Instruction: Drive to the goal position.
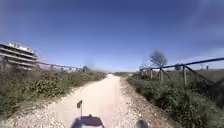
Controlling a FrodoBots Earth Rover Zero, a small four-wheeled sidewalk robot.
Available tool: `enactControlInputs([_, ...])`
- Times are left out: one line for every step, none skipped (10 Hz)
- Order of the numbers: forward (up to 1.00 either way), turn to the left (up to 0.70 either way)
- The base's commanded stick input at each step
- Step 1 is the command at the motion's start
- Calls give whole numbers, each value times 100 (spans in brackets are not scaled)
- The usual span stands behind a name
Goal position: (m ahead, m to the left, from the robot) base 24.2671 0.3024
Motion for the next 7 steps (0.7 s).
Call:
enactControlInputs([50,0])
enactControlInputs([50,0])
enactControlInputs([50,0])
enactControlInputs([50,0])
enactControlInputs([50,0])
enactControlInputs([50,0])
enactControlInputs([50,0])
